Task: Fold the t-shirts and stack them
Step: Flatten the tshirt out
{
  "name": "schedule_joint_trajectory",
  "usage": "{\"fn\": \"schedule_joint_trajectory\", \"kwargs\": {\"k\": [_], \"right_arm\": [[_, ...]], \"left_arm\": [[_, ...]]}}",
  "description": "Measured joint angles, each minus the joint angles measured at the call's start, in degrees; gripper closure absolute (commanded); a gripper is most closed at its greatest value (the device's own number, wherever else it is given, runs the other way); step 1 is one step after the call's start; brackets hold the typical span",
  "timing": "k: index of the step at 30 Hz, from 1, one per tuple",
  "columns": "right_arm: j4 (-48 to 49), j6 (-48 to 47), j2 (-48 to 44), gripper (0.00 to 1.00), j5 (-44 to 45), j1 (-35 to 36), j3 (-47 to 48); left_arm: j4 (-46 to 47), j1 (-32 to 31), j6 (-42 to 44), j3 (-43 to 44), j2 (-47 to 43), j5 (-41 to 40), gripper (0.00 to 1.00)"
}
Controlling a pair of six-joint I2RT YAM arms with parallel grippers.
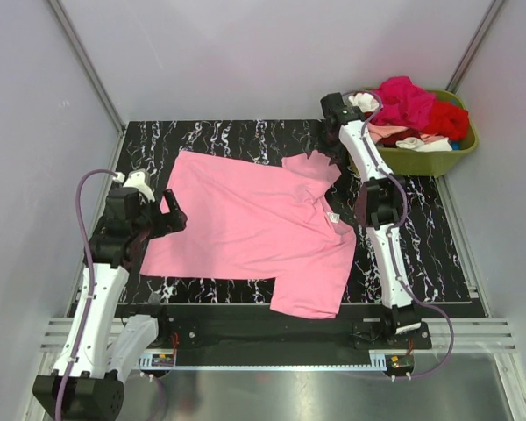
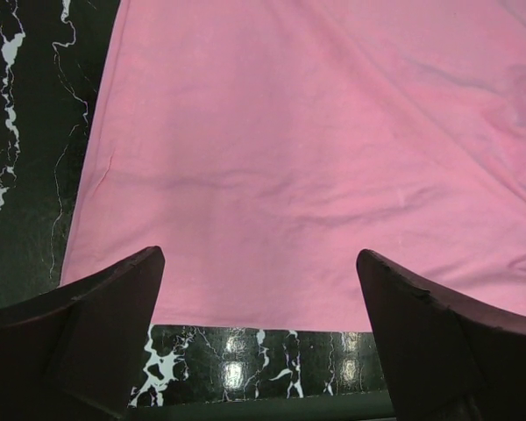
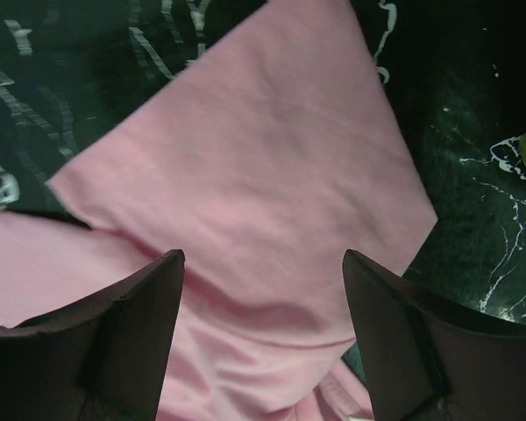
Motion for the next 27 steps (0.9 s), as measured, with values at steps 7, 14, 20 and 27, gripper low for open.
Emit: {"fn": "schedule_joint_trajectory", "kwargs": {"k": [7, 14, 20, 27], "right_arm": [[0.00, -0.57, 6.01, 0.27, 6.49, 1.55, 0.00], [2.12, -1.03, 7.26, 0.76, 7.85, 3.30, 1.42], [3.34, -0.83, 7.54, 1.00, 7.87, 4.00, 1.70], [6.67, -0.66, 6.38, 1.00, 5.86, 6.97, 0.81]], "left_arm": [[0.61, 0.00, 0.00, -1.09, -1.11, -0.04, 0.01], [0.85, 0.00, 0.00, -1.22, -1.84, -0.04, 0.01], [0.87, 0.00, 0.00, -1.49, -2.21, -0.04, 0.01], [0.90, -0.04, -0.02, -1.53, -3.26, -0.11, 0.01]]}}
